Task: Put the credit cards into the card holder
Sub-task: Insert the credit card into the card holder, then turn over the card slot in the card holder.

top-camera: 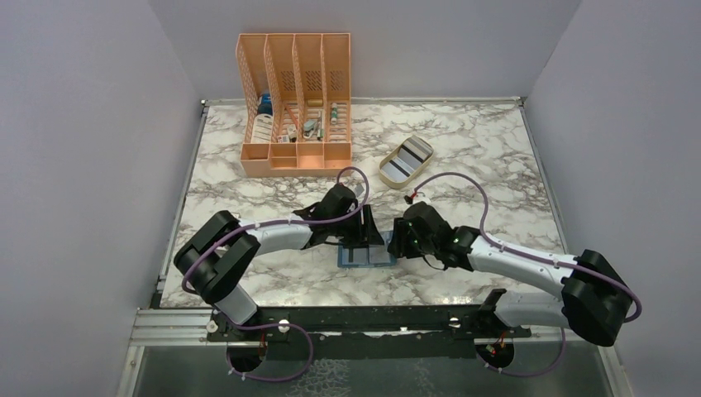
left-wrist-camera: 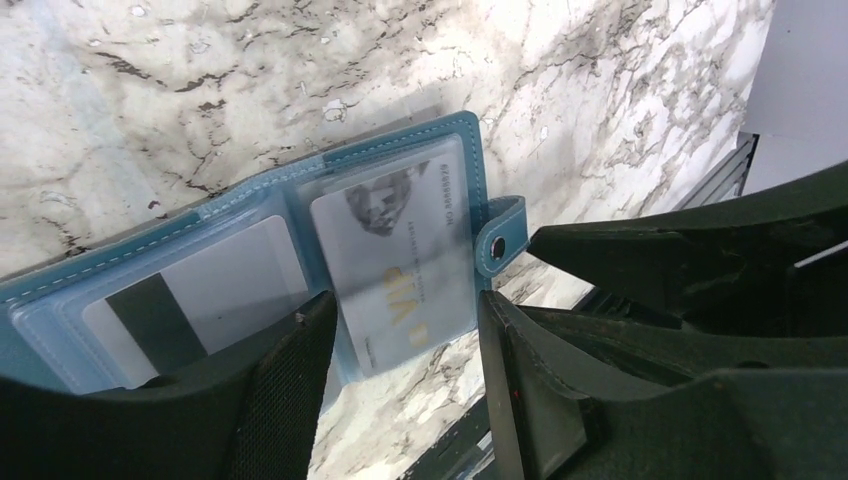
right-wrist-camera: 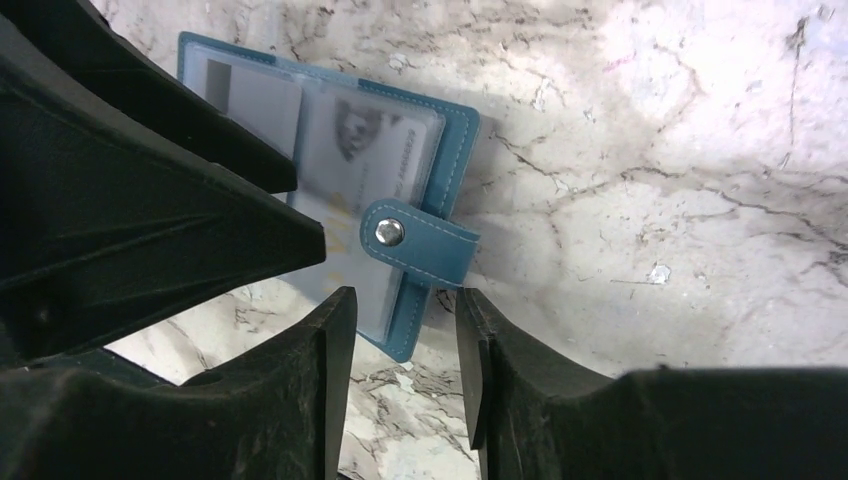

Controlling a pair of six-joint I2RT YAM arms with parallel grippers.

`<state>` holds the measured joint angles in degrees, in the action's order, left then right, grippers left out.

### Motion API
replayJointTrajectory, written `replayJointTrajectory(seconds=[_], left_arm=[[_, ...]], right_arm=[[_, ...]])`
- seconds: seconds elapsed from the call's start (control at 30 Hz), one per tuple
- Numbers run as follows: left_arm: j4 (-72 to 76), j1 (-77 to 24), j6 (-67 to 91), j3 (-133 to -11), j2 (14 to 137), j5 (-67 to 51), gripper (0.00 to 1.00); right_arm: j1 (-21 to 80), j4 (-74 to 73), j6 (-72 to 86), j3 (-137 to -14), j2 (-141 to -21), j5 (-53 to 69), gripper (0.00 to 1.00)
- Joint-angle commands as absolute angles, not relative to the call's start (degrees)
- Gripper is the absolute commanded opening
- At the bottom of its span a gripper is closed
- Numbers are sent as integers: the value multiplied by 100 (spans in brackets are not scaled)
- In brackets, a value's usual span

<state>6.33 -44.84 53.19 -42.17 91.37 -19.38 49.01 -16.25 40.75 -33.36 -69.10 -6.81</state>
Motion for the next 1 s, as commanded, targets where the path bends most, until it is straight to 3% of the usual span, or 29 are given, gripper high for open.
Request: replayJointTrajectory(seconds=[0.0, 0.5, 0.97], left_arm=[[284, -4427, 5229, -4398, 8937, -1706, 57], [-286, -3991, 4990, -4254, 8267, -1401, 56], [381, -2692, 5014, -3461, 7596, -2923, 56]], right_arm=[[4900, -1921, 3732, -3774, -6987, -1015, 43], [4904, -1757, 3890, -3914, -6885, -535, 42], [5047, -564, 4438, -4075, -7636, 459, 29]])
